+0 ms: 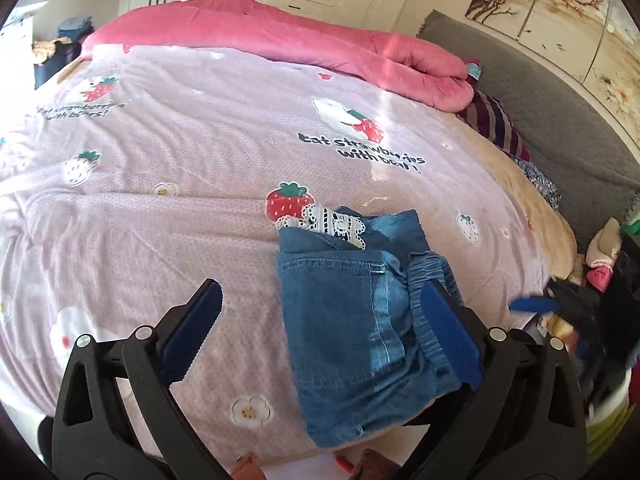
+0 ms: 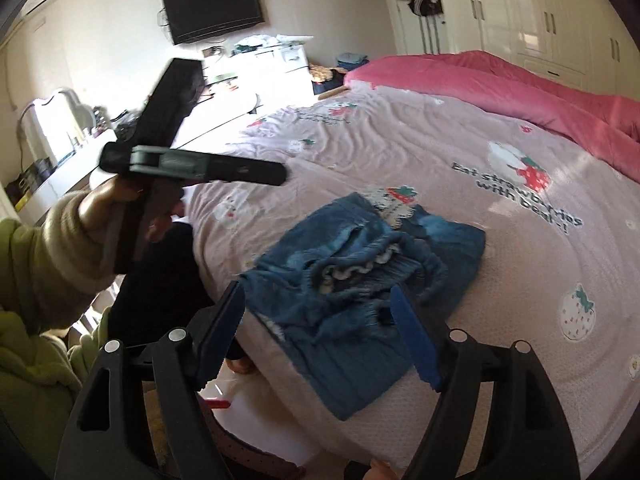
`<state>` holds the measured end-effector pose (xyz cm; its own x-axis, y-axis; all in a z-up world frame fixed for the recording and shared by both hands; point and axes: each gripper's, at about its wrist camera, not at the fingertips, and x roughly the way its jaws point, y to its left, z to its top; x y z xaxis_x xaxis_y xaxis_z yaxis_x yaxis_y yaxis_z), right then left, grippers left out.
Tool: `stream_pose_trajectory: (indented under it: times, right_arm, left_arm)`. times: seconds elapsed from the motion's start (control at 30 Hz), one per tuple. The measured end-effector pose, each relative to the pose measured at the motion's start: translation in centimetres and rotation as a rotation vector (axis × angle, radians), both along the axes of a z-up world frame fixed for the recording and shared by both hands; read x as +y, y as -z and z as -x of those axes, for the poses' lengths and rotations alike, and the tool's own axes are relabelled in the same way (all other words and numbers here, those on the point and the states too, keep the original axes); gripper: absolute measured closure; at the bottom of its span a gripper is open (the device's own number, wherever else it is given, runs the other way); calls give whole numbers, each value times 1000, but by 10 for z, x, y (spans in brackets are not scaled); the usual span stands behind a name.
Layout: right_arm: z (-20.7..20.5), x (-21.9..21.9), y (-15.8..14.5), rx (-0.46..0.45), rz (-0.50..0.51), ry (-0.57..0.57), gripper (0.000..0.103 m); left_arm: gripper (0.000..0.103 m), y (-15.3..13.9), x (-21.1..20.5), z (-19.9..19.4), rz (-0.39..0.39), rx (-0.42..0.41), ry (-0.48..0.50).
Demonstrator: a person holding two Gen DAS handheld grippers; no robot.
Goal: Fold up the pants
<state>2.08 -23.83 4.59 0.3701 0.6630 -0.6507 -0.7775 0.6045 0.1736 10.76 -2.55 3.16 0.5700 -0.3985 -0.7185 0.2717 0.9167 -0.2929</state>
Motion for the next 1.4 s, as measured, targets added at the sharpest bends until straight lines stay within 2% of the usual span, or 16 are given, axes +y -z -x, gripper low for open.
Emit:
stream_pose_trajectory:
  times: [0.07, 0.17, 0.33, 0.43, 0.47, 0.5, 0.6, 0.67, 0.9, 1.03, 1.13, 1.2, 1.3, 1.37, 1.4]
  right_arm:
    - [17, 27, 2, -37, 43, -105, 29]
    - [31, 63, 12, -95, 148, -203, 31]
    - [28, 105, 34, -209, 302, -280, 41]
    - [15, 118, 48, -229, 389, -253, 55]
    - [9, 119, 55, -209, 413, -243, 75]
    - [3, 121, 61, -169, 427, -245, 85]
    - [6, 117, 63, -109, 405, -252, 92]
    - [18, 110, 62, -126, 423, -276, 97]
    - [28, 93, 84, -83, 382, -250, 97]
    - [32, 91, 66, -108, 306, -236, 94]
    - [31, 85, 58, -112, 301, -220, 94]
    - [30, 79, 43, -113, 234, -203, 92]
    - [23, 71, 23, -88, 60, -179, 90]
    - [19, 74, 21, -86, 21, -159, 90]
    - [15, 79, 23, -79, 36, -136, 90]
  left_arm:
    - [10, 8, -7, -10, 16, 23, 45]
    - [11, 22, -15, -27, 29, 85, 80]
    - [30, 47, -24, -48, 13, 167, 117]
    - [32, 58, -30, -51, -11, 187, 124]
    - [32, 60, -31, -51, -24, 183, 123]
    - [32, 62, -32, -52, -33, 181, 123]
    - [32, 69, -32, -53, -44, 193, 118]
    - [32, 72, -32, -55, -39, 206, 120]
    - [32, 72, -42, -53, -29, 190, 141]
    - [32, 69, -48, -50, -66, 160, 142]
    - [32, 68, -48, -51, -65, 156, 139]
    - [32, 68, -48, -50, -61, 150, 136]
    - [32, 69, -48, -50, -68, 140, 129]
    - [32, 69, -48, -49, -72, 138, 126]
    - [32, 69, -49, -49, -74, 137, 124]
